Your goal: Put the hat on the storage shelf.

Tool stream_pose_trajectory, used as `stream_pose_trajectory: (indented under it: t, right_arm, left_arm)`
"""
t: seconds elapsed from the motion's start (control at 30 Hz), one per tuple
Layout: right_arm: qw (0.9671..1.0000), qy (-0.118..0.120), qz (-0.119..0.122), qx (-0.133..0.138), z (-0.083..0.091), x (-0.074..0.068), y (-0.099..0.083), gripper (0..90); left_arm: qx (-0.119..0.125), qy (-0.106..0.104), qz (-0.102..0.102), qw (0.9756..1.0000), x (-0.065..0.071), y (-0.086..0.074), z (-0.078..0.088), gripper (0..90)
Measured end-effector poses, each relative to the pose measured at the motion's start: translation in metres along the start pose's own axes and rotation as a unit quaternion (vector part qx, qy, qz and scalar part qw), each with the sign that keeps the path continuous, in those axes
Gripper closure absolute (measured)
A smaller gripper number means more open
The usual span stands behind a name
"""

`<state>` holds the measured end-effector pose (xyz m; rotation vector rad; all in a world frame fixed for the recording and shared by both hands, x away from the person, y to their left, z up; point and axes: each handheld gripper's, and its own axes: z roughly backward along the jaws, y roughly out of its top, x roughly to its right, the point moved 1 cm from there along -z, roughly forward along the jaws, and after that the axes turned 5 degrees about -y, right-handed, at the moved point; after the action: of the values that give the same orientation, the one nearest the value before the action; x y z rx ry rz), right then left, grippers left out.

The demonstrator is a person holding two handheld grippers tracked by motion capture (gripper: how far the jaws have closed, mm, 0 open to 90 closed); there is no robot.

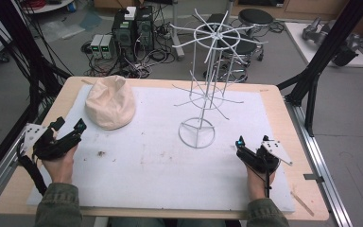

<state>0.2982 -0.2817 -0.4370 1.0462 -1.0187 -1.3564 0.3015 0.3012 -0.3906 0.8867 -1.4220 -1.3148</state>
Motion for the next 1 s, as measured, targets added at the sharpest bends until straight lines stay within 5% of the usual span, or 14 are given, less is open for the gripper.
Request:
stream_pose_trajectory:
  t: [0.27,0.6,0.83,1.0]
  right_arm:
    - [0.9999,0.011,-0.002,-0.002,0.000,-0.001,0.000,10.8]
    - [0.9999,0.010,0.002,0.001,0.002,-0.002,0.000,10.8]
    - [0.9999,0.012,0.003,0.003,0.003,-0.003,0.000,10.8]
    - [0.9998,0.018,-0.002,0.002,0.003,-0.002,0.000,10.8]
  left_arm:
    - [0.001,0.002,-0.001,1.0000,0.003,0.018,-0.025,24.3]
    - [-0.040,-0.036,-0.013,0.9985,0.015,0.039,-0.069,26.4]
    - [-0.057,-0.042,-0.014,0.9974,0.023,0.043,-0.098,26.6]
    - [-0.089,-0.055,-0.008,0.9945,0.025,0.045,-0.116,26.8]
